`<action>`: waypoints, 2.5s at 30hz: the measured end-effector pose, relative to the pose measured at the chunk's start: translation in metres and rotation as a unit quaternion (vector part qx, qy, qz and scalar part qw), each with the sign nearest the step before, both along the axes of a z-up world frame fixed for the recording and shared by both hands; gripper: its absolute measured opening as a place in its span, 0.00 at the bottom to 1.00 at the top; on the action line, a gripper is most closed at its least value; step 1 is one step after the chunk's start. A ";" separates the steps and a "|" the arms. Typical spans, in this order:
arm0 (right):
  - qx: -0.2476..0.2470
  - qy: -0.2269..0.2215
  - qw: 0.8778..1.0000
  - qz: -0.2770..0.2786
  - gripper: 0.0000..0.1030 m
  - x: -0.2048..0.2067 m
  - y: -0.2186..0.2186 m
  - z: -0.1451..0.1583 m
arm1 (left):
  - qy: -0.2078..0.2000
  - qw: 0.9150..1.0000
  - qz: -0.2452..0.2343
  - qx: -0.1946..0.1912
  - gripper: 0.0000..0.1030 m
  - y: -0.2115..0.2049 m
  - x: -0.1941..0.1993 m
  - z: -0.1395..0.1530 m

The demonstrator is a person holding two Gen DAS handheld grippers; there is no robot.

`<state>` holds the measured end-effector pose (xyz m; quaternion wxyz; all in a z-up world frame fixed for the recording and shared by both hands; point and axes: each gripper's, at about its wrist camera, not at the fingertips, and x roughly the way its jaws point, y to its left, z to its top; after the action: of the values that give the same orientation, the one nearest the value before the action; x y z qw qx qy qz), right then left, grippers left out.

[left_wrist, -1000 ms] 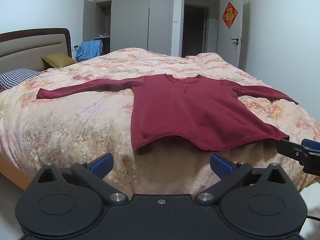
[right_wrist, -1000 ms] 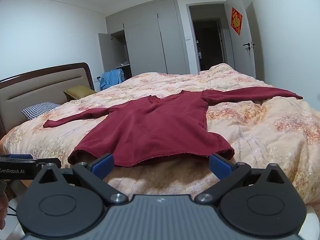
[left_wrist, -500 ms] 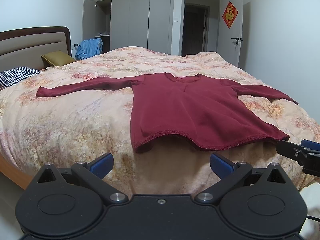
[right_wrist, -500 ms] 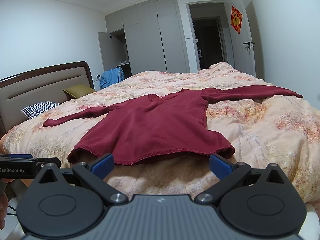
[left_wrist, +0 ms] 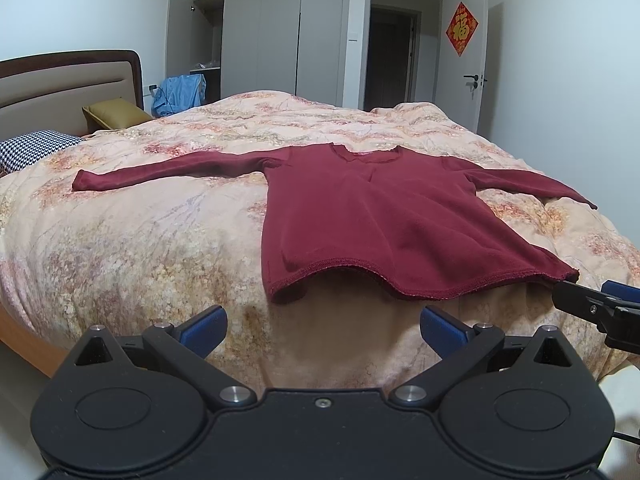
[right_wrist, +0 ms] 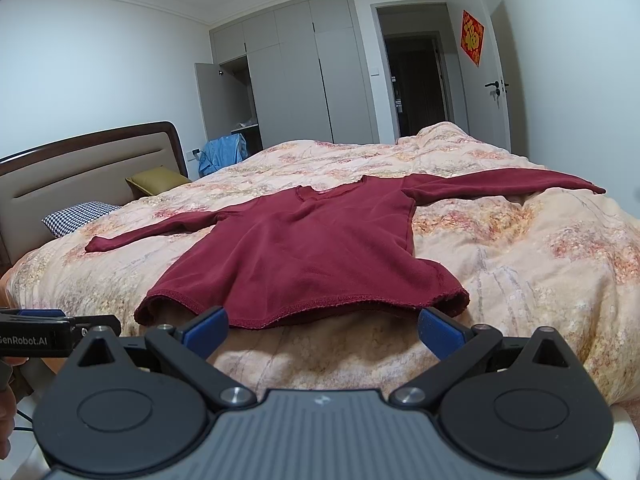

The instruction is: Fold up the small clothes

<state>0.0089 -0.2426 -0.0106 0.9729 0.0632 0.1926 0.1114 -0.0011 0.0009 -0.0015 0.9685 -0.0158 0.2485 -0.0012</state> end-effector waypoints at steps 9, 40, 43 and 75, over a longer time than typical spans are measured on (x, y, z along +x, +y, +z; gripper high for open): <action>0.000 0.001 1.000 0.000 1.00 0.000 0.000 0.000 | 0.001 1.000 0.000 -0.001 0.99 0.000 0.000 0.000; -0.004 0.000 1.000 0.002 1.00 -0.002 0.002 0.000 | 0.001 1.000 0.000 -0.003 0.99 0.000 -0.002 -0.006; -0.004 0.001 1.000 0.003 1.00 -0.001 0.003 -0.001 | 0.001 1.000 0.000 -0.003 0.99 0.000 -0.002 -0.006; 0.023 0.135 0.987 -0.084 1.00 0.157 -0.065 0.044 | -0.001 0.996 0.070 0.063 0.99 -0.003 0.155 0.093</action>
<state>0.1654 -0.3078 0.0338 0.9421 0.1163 0.3136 0.0246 0.1537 -0.0025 0.0920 0.9655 0.0274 0.2457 0.0821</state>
